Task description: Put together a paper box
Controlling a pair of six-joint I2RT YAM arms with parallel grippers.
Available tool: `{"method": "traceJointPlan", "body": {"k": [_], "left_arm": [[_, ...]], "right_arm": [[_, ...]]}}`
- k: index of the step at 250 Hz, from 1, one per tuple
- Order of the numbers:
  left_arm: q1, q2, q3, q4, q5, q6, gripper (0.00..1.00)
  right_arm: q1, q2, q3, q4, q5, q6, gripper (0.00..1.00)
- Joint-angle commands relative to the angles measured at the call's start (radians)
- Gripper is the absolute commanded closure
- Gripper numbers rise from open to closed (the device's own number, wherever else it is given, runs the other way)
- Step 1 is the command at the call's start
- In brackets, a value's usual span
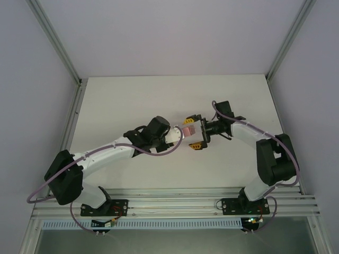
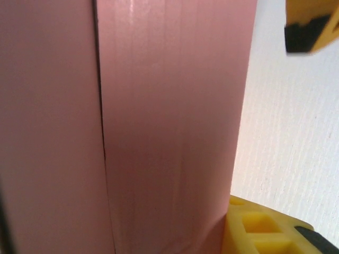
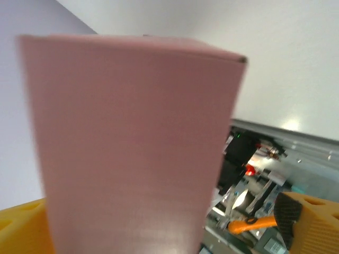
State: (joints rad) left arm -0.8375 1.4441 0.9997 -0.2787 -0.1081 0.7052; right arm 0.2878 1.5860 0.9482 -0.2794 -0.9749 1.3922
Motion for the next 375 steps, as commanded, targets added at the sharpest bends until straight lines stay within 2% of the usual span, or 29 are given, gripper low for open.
{"method": "traceJointPlan", "body": {"k": [1, 12, 31, 42, 50, 65, 84, 96, 116, 168, 205, 247, 259, 301, 375], "left_arm": [[0.000, 0.016, 0.035, -0.026, -0.032, 0.053, 0.71], [0.007, 0.027, 0.052, -0.076, -0.006, 0.069, 0.71], [0.034, 0.055, 0.101, -0.237, 0.129, 0.140, 0.70], [0.049, 0.075, 0.123, -0.283, 0.177, 0.163, 0.70], [0.062, 0.091, 0.136, -0.287, 0.199, 0.165, 0.70], [0.085, 0.127, 0.173, -0.330, 0.255, 0.176, 0.69], [0.095, 0.188, 0.240, -0.407, 0.302, 0.196, 0.67], [0.095, 0.232, 0.300, -0.457, 0.307, 0.197, 0.67], [0.095, 0.301, 0.379, -0.533, 0.304, 0.201, 0.65], [0.094, 0.399, 0.469, -0.605, 0.214, 0.230, 0.58], [0.082, 0.472, 0.555, -0.682, 0.165, 0.244, 0.51], [0.080, 0.531, 0.593, -0.681, 0.114, 0.235, 0.47], [0.080, 0.539, 0.609, -0.689, 0.116, 0.225, 0.43], [0.080, 0.489, 0.594, -0.670, 0.138, 0.216, 0.25], [0.081, 0.366, 0.510, -0.537, 0.110, 0.222, 0.09]], "right_arm": [[-0.092, -0.097, 0.062, -0.302, 0.294, -0.348, 0.00], [-0.129, -0.150, 0.076, -0.350, 0.463, -0.476, 0.00], [-0.134, -0.266, 0.100, -0.400, 0.844, -0.663, 0.00], [-0.137, -0.342, 0.073, -0.367, 0.968, -0.734, 0.00], [-0.137, -0.396, 0.040, -0.331, 1.008, -0.753, 0.00], [-0.138, -0.486, -0.054, -0.191, 0.925, -0.816, 0.00], [-0.141, -0.549, -0.153, -0.014, 0.714, -0.887, 0.00], [-0.138, -0.551, -0.163, 0.019, 0.602, -0.901, 0.00], [-0.139, -0.529, -0.173, 0.037, 0.488, -0.941, 0.00], [-0.137, -0.516, -0.254, 0.167, 0.452, -0.907, 0.00], [-0.137, -0.517, -0.253, 0.105, 0.517, -0.923, 0.00], [-0.136, -0.517, -0.251, 0.055, 0.521, -0.929, 0.00], [-0.137, -0.515, -0.254, 0.051, 0.515, -0.934, 0.00], [-0.137, -0.534, -0.252, 0.045, 0.496, -0.963, 0.00], [-0.122, -0.543, -0.198, -0.024, 0.494, -1.073, 0.00]]}}
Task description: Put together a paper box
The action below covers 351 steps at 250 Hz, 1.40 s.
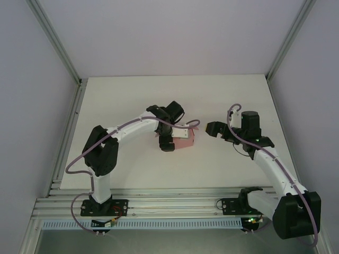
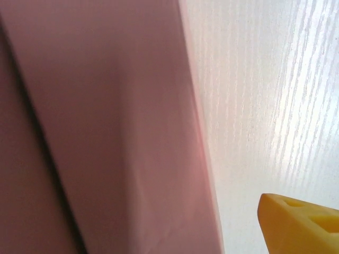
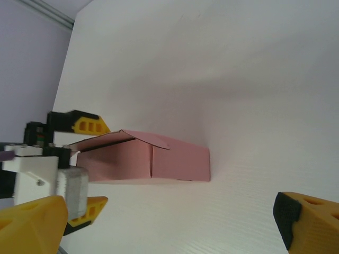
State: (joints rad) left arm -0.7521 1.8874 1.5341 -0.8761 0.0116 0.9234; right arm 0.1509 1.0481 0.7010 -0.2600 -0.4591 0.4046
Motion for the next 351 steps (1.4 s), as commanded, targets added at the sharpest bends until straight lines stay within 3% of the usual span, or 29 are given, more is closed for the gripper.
{"method": "traceJointPlan", "body": {"k": [1, 21, 52, 74, 107, 125, 156, 170, 198, 248, 287, 351], "left_arm": [[-0.004, -0.079, -0.025, 0.063, -0.010, 0.004, 0.09], [-0.004, -0.092, -0.026, 0.086, -0.016, 0.006, 0.00], [0.003, -0.117, -0.023, 0.139, -0.088, -0.033, 0.00], [0.011, -0.166, -0.033, 0.200, -0.192, -0.118, 0.00], [0.011, -0.310, -0.118, 0.331, -0.353, -0.370, 0.00], [0.011, -0.367, -0.161, 0.320, -0.414, -0.533, 0.00], [0.010, -0.411, -0.203, 0.202, -0.419, -0.782, 0.00], [0.011, -0.413, -0.219, 0.174, -0.393, -0.850, 0.07], [0.011, -0.402, -0.256, 0.173, -0.278, -0.841, 0.16], [0.011, -0.393, -0.268, 0.163, -0.220, -0.813, 0.31], [0.011, -0.369, -0.252, 0.147, -0.219, -0.795, 0.44], [0.011, -0.339, -0.260, 0.144, -0.257, -0.781, 0.53]], "right_arm": [[0.015, -0.004, 0.051, -0.043, -0.021, -0.087, 0.00], [0.018, 0.018, 0.077, -0.044, -0.001, -0.123, 0.00], [0.036, 0.084, 0.169, -0.110, -0.047, -0.280, 0.03], [0.079, 0.139, 0.255, -0.200, -0.009, -0.436, 0.08], [0.141, 0.220, 0.360, -0.289, 0.030, -0.577, 0.17], [0.188, 0.273, 0.418, -0.348, 0.089, -0.664, 0.21], [0.252, 0.395, 0.520, -0.461, 0.230, -0.772, 0.29], [0.266, 0.448, 0.551, -0.480, 0.270, -0.794, 0.31], [0.274, 0.501, 0.578, -0.476, 0.227, -0.833, 0.37], [0.274, 0.518, 0.585, -0.453, 0.170, -0.845, 0.54], [0.275, 0.527, 0.578, -0.441, 0.192, -0.841, 0.63], [0.277, 0.562, 0.580, -0.429, 0.177, -0.823, 0.74]]}}
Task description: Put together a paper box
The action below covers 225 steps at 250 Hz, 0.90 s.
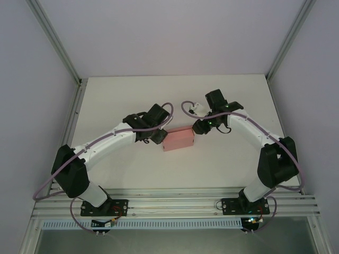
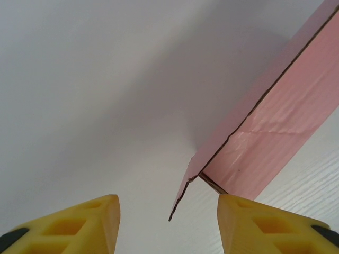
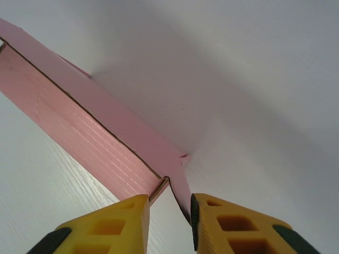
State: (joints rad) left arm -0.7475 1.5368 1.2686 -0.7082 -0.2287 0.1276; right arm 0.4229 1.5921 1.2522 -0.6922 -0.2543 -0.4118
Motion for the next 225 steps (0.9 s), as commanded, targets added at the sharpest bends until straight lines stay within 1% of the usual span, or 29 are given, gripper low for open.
{"method": "traceJointPlan", "body": {"k": [1, 28, 43, 60, 73, 90, 100, 111, 147, 161, 185, 193, 206, 225], "left_arm": [[0.007, 0.012, 0.008, -0.023, -0.017, 0.014, 0.53], [0.007, 0.023, 0.017, -0.015, -0.005, 0.021, 0.62], [0.007, 0.030, 0.020, -0.013, 0.007, 0.030, 0.65], [0.007, 0.036, 0.018, -0.005, 0.003, 0.026, 0.72], [0.006, 0.041, 0.017, -0.007, 0.004, 0.025, 0.74], [0.007, 0.045, 0.018, -0.010, 0.002, 0.024, 0.82], [0.006, 0.045, 0.018, -0.007, -0.003, 0.017, 0.85], [0.006, 0.045, 0.018, -0.006, -0.004, 0.008, 0.91], [0.007, 0.046, 0.033, 0.002, 0.012, -0.041, 1.00], [0.007, 0.053, 0.042, 0.008, 0.017, -0.076, 1.00], [0.006, 0.082, 0.075, -0.003, 0.062, -0.162, 1.00], [0.007, 0.092, 0.087, -0.007, 0.067, -0.199, 1.00], [0.007, 0.108, 0.103, -0.018, 0.070, -0.245, 1.00], [0.007, 0.118, 0.109, -0.012, 0.058, -0.306, 1.00]], "right_arm": [[0.005, 0.018, 0.029, 0.004, -0.028, -0.006, 0.74], [0.006, 0.024, 0.030, 0.009, -0.034, -0.003, 0.77], [0.008, 0.025, 0.032, 0.011, -0.045, 0.001, 0.80], [0.008, 0.026, 0.033, 0.014, -0.049, 0.005, 0.82], [0.009, 0.028, 0.030, 0.015, -0.049, 0.007, 0.83], [0.011, 0.029, 0.030, 0.017, -0.047, 0.013, 0.87], [0.010, 0.030, 0.032, 0.015, -0.045, 0.021, 0.90], [0.012, 0.030, 0.033, 0.010, -0.048, 0.026, 0.93], [0.024, 0.021, 0.031, 0.015, -0.026, 0.075, 0.95], [0.036, 0.015, 0.027, 0.024, -0.019, 0.113, 0.95], [0.068, 0.008, 0.017, 0.048, -0.010, 0.215, 0.96], [0.079, 0.009, 0.015, 0.060, 0.010, 0.265, 0.97], [0.096, 0.016, 0.020, 0.065, 0.034, 0.354, 1.00], [0.120, 0.025, 0.030, 0.057, 0.084, 0.486, 1.00]]}}
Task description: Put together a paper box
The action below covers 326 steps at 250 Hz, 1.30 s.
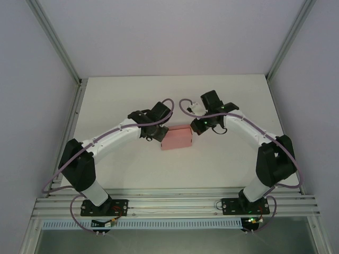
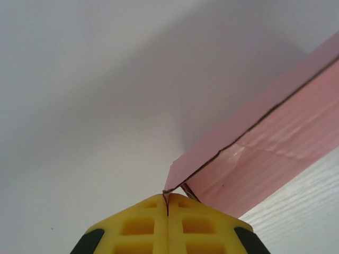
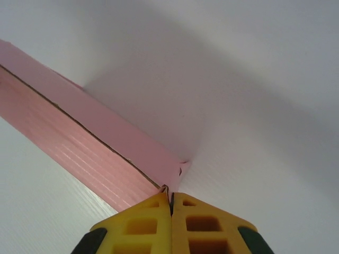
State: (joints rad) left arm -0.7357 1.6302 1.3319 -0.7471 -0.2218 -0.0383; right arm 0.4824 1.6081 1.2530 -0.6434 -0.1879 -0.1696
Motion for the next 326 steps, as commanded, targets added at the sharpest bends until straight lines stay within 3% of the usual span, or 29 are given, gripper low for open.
{"method": "traceJointPlan", "body": {"k": [1, 24, 85, 166, 224, 326], "left_arm": [[-0.005, 0.025, 0.046, 0.026, 0.052, -0.141, 1.00], [-0.005, 0.035, 0.047, 0.025, 0.030, -0.199, 1.00], [-0.005, 0.024, 0.040, 0.046, 0.024, -0.314, 1.00], [-0.004, -0.002, 0.069, 0.056, 0.020, -0.379, 1.00], [0.010, -0.008, 0.070, 0.061, 0.077, -0.401, 1.00], [0.010, 0.001, -0.013, 0.072, 0.018, -0.430, 1.00]], "right_arm": [[0.062, 0.008, 0.029, 0.009, 0.020, 0.247, 1.00], [0.105, -0.011, 0.005, 0.045, 0.080, 0.333, 1.00], [0.132, -0.078, -0.027, 0.107, 0.042, 0.510, 1.00], [0.189, -0.101, -0.043, 0.165, 0.118, 0.479, 1.00], [0.211, -0.059, -0.012, 0.098, 0.196, 0.491, 1.00], [0.211, 0.026, 0.135, -0.033, 0.203, 0.697, 0.98]]}}
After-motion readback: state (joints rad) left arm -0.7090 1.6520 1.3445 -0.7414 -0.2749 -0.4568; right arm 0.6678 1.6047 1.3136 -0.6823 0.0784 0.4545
